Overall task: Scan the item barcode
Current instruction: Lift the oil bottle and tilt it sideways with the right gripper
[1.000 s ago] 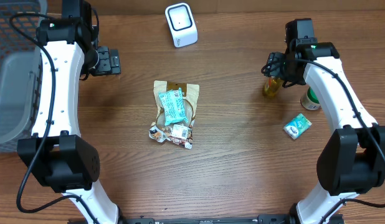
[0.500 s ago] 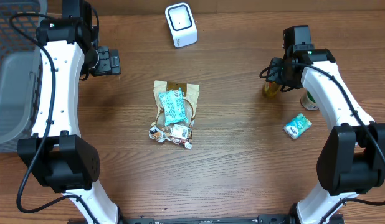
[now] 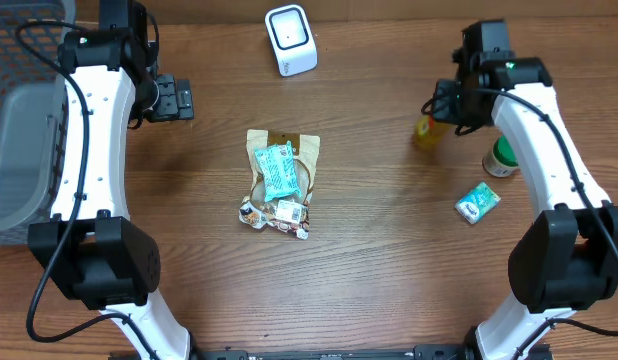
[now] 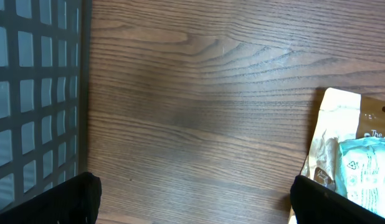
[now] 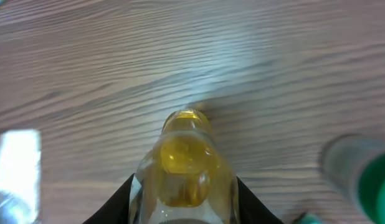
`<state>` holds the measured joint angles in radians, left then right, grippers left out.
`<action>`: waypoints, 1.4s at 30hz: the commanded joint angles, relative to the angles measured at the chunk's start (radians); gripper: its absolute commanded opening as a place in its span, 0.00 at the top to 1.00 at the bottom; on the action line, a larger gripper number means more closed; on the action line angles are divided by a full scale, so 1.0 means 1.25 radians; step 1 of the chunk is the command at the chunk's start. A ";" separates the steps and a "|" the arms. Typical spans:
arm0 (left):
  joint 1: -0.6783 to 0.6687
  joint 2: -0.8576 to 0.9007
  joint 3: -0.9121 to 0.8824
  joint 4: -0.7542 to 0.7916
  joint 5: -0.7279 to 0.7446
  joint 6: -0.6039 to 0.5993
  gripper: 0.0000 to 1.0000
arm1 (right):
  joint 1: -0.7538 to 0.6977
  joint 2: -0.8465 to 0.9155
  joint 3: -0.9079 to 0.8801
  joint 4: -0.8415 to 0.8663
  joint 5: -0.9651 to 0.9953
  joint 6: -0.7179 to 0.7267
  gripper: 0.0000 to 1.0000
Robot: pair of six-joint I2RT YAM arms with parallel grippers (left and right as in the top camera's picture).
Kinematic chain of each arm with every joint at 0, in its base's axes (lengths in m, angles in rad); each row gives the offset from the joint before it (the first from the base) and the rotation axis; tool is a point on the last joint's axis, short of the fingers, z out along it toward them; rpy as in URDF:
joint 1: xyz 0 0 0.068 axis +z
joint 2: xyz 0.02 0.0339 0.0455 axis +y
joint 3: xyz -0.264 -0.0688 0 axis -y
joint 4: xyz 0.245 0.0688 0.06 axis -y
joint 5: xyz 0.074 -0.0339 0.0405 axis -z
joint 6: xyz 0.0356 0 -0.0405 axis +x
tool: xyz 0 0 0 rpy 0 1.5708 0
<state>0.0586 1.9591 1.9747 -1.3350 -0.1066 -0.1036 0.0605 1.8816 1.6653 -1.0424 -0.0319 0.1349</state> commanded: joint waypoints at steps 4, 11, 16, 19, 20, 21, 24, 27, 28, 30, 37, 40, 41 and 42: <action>-0.005 -0.002 0.013 0.001 -0.004 0.009 0.00 | 0.001 -0.006 0.036 -0.099 -0.285 -0.193 0.64; -0.005 -0.002 0.013 0.001 -0.004 0.009 0.00 | 0.002 -0.006 0.035 -0.176 -0.331 -0.375 0.63; -0.005 -0.002 0.013 0.001 -0.004 0.009 0.00 | 0.002 -0.006 0.035 -0.167 -0.293 -0.387 0.64; -0.005 -0.002 0.013 0.001 -0.004 0.009 0.00 | 0.005 -0.006 0.034 -0.167 -0.290 -0.387 0.64; -0.005 -0.002 0.013 0.001 -0.004 0.009 0.00 | 0.008 -0.006 0.034 -0.167 -0.290 -0.387 0.64; -0.005 -0.002 0.013 0.001 -0.004 0.009 0.00 | 0.010 -0.006 0.034 -0.167 -0.290 -0.387 0.63; -0.005 -0.002 0.013 0.001 -0.004 0.009 0.00 | 0.023 -0.006 0.034 -0.167 -0.290 -0.399 0.62; -0.005 -0.002 0.013 0.001 -0.004 0.009 0.00 | 0.038 -0.006 0.034 -0.167 -0.290 -0.405 0.62; -0.005 -0.002 0.013 0.001 -0.004 0.009 0.01 | 0.043 -0.006 0.034 -0.167 -0.290 -0.405 0.62; -0.005 -0.002 0.013 0.001 -0.004 0.009 0.01 | 0.052 -0.006 0.034 -0.167 -0.289 -0.406 0.62; -0.005 -0.002 0.013 0.001 -0.004 0.009 0.00 | 0.091 -0.006 0.022 -0.164 -0.257 -0.404 0.63; -0.005 -0.002 0.013 0.001 -0.004 0.009 0.01 | 0.119 -0.006 0.010 -0.156 -0.256 -0.405 0.62; -0.005 -0.002 0.013 0.001 -0.004 0.009 0.00 | 0.128 -0.006 0.005 -0.152 -0.255 -0.405 0.62; -0.005 -0.002 0.013 0.001 -0.004 0.009 0.00 | 0.141 -0.006 0.001 -0.149 -0.253 -0.405 0.62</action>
<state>0.0586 1.9591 1.9747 -1.3354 -0.1066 -0.1036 0.1986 1.8816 1.6787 -1.2385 -0.3428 -0.3637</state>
